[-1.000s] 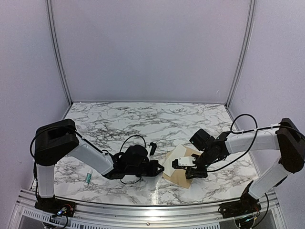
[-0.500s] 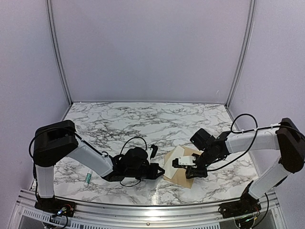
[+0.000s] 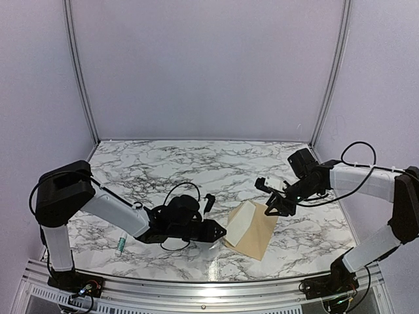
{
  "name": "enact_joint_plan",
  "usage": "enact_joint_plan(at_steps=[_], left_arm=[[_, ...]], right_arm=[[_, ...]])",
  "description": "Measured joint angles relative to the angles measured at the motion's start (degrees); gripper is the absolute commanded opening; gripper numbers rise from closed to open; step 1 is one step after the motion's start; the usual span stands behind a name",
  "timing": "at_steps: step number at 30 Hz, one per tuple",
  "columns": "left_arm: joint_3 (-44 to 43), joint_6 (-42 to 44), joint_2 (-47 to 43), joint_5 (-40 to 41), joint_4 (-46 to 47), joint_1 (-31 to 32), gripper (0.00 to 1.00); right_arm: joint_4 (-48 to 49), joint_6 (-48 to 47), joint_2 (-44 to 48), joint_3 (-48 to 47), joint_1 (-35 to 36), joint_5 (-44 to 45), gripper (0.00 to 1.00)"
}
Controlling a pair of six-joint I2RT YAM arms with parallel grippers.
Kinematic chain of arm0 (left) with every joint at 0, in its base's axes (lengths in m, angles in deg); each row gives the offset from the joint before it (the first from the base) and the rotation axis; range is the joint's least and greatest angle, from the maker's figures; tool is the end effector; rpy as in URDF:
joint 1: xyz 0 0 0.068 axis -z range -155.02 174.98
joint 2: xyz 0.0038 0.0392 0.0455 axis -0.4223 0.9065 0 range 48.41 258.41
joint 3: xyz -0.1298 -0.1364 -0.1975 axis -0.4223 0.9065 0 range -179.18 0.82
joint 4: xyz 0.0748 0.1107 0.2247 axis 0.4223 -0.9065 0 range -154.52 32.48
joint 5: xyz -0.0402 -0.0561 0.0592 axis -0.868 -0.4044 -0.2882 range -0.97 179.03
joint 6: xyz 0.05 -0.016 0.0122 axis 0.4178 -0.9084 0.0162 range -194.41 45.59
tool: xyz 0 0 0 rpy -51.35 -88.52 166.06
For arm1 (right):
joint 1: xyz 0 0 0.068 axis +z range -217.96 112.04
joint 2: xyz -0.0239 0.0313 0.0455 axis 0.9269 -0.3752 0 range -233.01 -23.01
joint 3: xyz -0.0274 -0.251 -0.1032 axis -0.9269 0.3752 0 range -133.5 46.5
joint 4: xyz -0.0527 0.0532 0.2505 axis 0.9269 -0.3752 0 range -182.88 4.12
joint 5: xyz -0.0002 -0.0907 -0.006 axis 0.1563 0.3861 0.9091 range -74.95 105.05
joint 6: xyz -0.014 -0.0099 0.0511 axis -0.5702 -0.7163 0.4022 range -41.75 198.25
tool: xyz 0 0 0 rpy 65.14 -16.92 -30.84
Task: Place the letter into the envelope and seal it
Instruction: Pick up the 1/4-folded letter from the envelope.
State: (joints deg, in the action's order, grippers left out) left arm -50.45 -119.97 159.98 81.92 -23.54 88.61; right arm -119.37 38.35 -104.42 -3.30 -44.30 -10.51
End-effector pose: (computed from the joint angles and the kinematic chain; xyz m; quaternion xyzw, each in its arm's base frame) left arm 0.1686 -0.3501 0.1276 0.1654 0.8322 -0.4597 0.2621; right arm 0.2369 0.1207 0.2009 -0.5421 0.7844 0.1842 0.2386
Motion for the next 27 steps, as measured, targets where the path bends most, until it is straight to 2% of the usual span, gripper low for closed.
enact_joint_plan(at_steps=[5, 13, 15, 27], left_arm=[[-4.0, 4.7, -0.7, -0.7, -7.4, -2.6, 0.22], [-27.5, 12.9, 4.9, -5.5, -23.3, -3.9, 0.34], [-31.0, 13.8, 6.9, -6.4, -26.6, -3.9, 0.36], [-34.1, 14.5, 13.4, -7.9, -39.4, -4.3, 0.39]], right_arm=[[0.0, 0.8, 0.0, 0.3, -0.7, 0.0, 0.38], [0.1, 1.4, -1.1, 1.5, -0.8, 2.2, 0.38], [0.0, 1.3, -1.3, 2.1, -0.8, 3.1, 0.38], [0.0, 0.2, -2.5, 6.3, -0.8, 3.9, 0.39]])
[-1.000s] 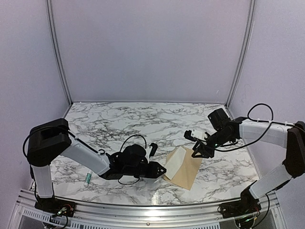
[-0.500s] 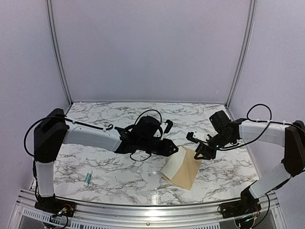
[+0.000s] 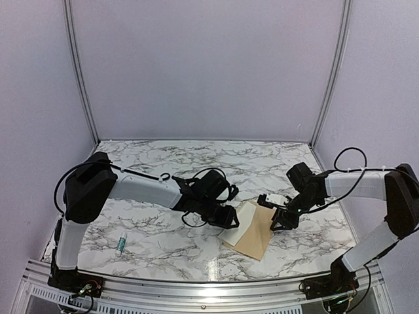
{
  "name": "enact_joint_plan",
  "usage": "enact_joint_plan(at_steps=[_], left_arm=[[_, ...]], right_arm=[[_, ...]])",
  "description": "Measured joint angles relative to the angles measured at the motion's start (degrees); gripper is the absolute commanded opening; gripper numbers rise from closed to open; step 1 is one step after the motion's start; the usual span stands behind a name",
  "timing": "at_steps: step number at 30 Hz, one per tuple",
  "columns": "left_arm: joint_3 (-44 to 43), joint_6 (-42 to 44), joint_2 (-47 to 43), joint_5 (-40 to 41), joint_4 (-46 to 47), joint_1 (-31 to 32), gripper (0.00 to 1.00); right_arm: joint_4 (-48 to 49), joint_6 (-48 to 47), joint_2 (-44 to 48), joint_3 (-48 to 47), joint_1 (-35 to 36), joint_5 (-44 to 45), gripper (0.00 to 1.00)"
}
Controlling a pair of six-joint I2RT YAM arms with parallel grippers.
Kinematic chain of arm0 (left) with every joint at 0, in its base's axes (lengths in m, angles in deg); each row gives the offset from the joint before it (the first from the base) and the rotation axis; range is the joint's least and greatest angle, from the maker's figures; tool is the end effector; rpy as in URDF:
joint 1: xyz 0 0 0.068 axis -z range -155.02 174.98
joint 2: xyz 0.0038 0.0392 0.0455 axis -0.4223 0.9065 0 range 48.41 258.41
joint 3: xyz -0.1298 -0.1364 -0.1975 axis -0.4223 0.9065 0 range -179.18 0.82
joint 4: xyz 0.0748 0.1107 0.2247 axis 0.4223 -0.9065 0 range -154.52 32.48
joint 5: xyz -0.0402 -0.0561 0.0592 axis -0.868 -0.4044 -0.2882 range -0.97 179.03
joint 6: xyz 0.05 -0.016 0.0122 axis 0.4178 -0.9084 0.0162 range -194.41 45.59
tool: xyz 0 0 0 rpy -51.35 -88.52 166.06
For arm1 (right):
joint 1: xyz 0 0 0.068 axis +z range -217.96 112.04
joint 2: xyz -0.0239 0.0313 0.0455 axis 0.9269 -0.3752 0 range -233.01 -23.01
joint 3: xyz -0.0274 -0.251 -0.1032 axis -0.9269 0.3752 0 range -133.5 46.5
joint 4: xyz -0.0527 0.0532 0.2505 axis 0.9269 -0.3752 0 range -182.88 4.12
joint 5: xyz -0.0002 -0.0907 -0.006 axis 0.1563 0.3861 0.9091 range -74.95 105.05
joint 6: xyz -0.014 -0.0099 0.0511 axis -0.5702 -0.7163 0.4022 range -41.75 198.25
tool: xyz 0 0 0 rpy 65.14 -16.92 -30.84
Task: Place the letter into the envelope and seal it
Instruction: Pick up the 1/4-folded letter from the envelope.
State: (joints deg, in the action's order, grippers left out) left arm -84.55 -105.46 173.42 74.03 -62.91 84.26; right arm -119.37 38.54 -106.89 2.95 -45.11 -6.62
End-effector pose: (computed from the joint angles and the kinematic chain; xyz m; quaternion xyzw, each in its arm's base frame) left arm 0.2347 -0.4131 0.1430 0.2718 0.8762 -0.3540 0.1818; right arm 0.2228 0.1083 0.1603 -0.5275 0.8173 0.1639 0.1640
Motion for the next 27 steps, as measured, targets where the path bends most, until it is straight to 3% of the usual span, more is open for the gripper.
enact_joint_plan(at_steps=[20, 27], left_arm=[[-4.3, 0.8, 1.2, 1.1, -1.3, -1.0, 0.49], [-4.9, 1.5, 2.0, 1.6, -1.5, -1.3, 0.4]], right_arm=[[1.0, -0.8, -3.4, 0.2, 0.7, -0.7, 0.38], [1.8, -0.8, -3.7, 0.2, 1.3, -0.7, 0.39]])
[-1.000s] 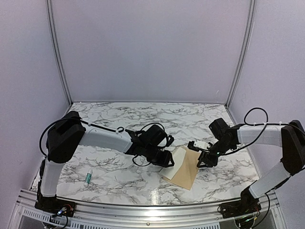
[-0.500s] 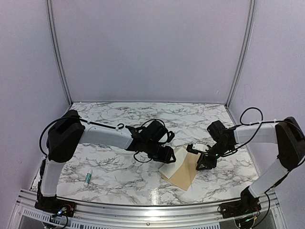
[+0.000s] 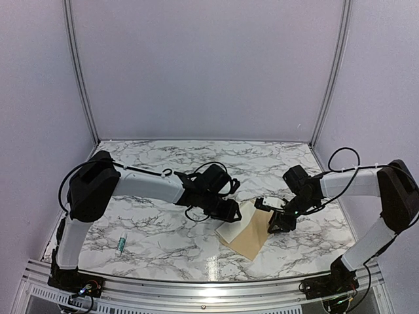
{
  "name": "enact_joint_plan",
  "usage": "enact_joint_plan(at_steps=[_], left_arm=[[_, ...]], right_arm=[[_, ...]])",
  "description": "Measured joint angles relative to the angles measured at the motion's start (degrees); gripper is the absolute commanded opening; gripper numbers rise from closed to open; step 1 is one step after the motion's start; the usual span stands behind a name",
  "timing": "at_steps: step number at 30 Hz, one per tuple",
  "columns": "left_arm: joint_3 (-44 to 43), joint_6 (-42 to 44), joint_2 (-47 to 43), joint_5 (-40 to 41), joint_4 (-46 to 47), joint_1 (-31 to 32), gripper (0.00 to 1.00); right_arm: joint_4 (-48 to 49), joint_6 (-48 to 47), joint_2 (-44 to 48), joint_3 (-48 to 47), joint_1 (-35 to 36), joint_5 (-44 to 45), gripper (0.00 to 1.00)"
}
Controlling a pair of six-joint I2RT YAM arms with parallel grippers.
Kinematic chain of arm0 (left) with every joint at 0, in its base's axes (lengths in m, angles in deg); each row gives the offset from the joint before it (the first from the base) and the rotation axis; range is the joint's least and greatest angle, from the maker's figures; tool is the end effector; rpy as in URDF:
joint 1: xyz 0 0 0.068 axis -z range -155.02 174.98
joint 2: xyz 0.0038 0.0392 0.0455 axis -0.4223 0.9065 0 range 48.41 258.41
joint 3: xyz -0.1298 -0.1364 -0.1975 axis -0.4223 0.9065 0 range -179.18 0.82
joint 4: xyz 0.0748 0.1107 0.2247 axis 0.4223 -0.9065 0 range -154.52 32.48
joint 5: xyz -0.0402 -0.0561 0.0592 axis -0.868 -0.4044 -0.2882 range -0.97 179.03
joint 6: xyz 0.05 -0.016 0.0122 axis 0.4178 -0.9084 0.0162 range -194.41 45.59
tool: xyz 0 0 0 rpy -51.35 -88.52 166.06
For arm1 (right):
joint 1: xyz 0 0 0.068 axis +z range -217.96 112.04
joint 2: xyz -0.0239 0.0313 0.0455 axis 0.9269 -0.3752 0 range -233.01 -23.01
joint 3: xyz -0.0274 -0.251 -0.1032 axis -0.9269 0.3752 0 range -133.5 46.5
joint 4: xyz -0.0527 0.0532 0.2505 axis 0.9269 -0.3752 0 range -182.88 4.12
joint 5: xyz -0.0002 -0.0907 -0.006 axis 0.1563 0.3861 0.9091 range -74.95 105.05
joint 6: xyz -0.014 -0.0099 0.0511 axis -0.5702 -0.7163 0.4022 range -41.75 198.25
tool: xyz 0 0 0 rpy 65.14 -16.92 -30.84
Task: Place the letter into the envelope and seal it
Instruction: Pick up the 1/4-folded letter from the envelope.
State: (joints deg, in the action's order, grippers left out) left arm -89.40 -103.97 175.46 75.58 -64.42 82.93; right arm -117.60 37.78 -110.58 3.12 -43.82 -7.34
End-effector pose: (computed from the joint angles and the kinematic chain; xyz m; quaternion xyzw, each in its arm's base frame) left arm 0.2528 -0.4195 0.1504 0.2685 0.8741 -0.3477 0.2074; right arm 0.2247 0.1157 0.1458 -0.5404 0.8101 0.1737 0.1464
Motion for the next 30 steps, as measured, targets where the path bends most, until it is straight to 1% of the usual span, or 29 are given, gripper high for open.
enact_joint_plan(at_steps=[5, 15, 18, 22, 27, 30], left_arm=[[-0.9, -0.9, 1.9, -3.4, 0.0, -0.4, 0.24], [-0.6, -3.8, 2.1, -7.1, 0.3, -2.0, 0.04], [1.0, -5.2, 1.7, -7.8, 1.6, -2.5, 0.0], [3.7, -7.3, 1.2, -9.2, 4.9, -3.4, 0.0], [9.8, -11.2, -0.8, -9.4, 12.3, -3.7, 0.0], [11.6, -12.9, -1.4, -9.0, 15.8, -3.7, 0.0]], right_arm=[[0.2, 0.0, -0.1, 0.0, 0.1, 0.0, 0.38], [0.4, 0.0, -0.2, 0.0, 0.2, 0.0, 0.38], [0.6, 0.0, -0.2, 0.0, 0.4, 0.0, 0.39], [0.7, 0.0, -0.2, 0.0, 0.4, -0.1, 0.41], [0.4, 0.2, 0.9, 0.3, 0.6, 0.7, 0.42], [0.3, 0.2, 1.0, 0.6, 0.6, 1.2, 0.42]])
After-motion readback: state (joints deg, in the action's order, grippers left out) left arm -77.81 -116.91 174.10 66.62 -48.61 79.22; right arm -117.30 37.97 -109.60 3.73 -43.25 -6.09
